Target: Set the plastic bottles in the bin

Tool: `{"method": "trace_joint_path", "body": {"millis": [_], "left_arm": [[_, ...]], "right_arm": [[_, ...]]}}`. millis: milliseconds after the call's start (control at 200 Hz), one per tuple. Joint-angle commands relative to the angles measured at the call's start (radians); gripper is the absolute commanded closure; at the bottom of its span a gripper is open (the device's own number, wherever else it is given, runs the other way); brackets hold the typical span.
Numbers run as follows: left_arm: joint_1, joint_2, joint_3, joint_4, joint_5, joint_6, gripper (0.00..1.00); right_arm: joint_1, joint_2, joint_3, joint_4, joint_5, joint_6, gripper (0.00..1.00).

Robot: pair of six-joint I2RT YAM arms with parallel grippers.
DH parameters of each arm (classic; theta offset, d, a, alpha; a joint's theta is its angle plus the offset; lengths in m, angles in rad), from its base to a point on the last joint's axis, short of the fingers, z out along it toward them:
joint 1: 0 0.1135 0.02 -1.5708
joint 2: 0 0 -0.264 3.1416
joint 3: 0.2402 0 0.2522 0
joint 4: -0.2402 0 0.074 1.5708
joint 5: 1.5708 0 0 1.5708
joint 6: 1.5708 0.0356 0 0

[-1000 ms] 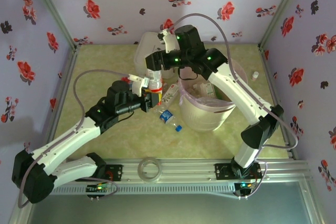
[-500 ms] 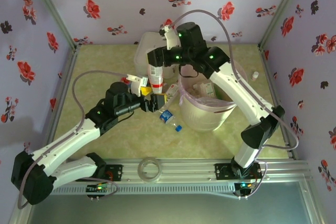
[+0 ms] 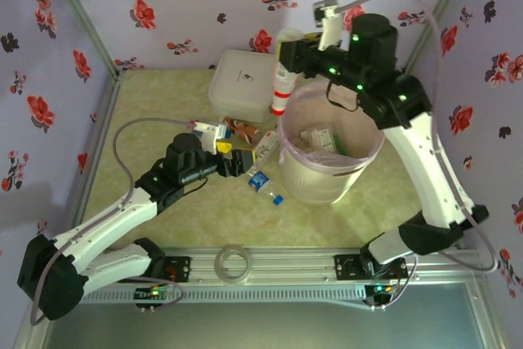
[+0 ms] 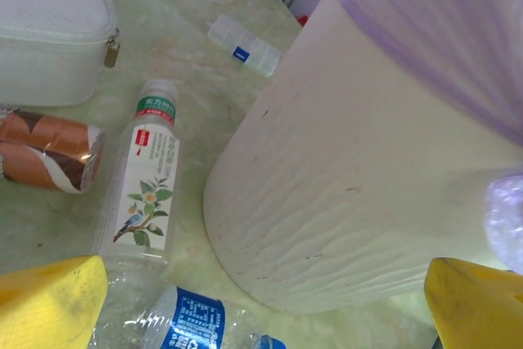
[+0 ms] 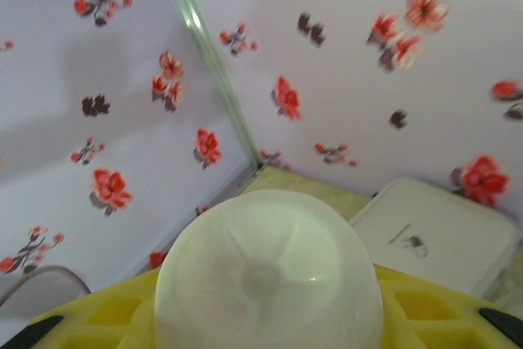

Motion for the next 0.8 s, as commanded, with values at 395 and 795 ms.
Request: {"method": "trace_joint_path", "body": {"millis": [395, 795], "left_arm": [[0.096, 0.191, 0.036, -0.145, -0.195, -0.29, 0.02], [0.164, 0.176, -0.034, -0.155, -0.281, -0.504, 0.04]], "right_arm": [[-0.068, -0.111, -0.074, -0.369, 0.403, -0.214, 0.55], [-0.068, -0.058, -0.327, -0.349, 0.238, -0.204, 0.55]]}}
